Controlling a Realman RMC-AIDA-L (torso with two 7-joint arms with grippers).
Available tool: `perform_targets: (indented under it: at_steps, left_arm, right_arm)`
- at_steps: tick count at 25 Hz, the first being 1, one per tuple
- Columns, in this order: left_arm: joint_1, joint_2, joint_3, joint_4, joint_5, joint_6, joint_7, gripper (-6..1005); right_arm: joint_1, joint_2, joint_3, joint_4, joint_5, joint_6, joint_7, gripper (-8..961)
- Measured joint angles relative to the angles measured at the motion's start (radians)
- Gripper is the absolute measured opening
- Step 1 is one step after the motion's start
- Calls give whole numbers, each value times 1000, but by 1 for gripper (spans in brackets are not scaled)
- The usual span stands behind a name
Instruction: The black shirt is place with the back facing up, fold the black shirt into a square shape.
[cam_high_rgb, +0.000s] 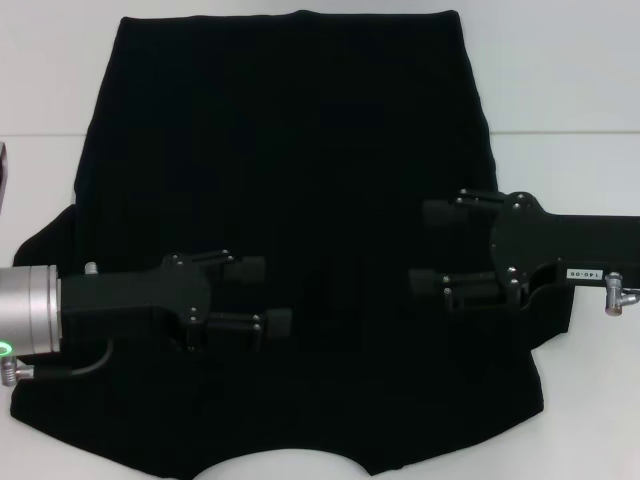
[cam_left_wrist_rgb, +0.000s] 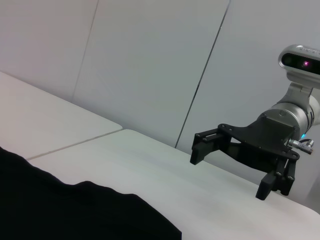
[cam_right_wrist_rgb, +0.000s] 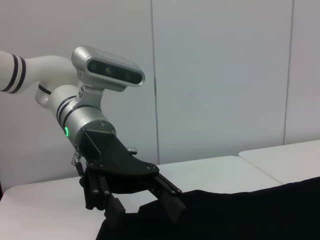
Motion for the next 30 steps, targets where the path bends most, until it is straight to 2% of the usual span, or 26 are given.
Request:
perform_targets:
  at_steps: [11, 19, 24, 30]
  left_arm:
    - [1, -4, -35, -5, -10, -27, -9, 899]
    - [-4, 2, -52, 7, -11, -191, -146, 893]
    - [2, 9, -55, 49, 34, -311, -244, 889]
    - [3, 19, -102, 98, 107, -372, -350, 884]
  right_arm:
    - [13, 1, 1, 45, 6, 23, 7, 907]
    - [35, 4, -1, 117, 79, 63, 5, 906]
    - [66, 8, -6, 160, 82, 115, 10, 905]
    - [106, 10, -75, 200, 82, 165, 18, 905]
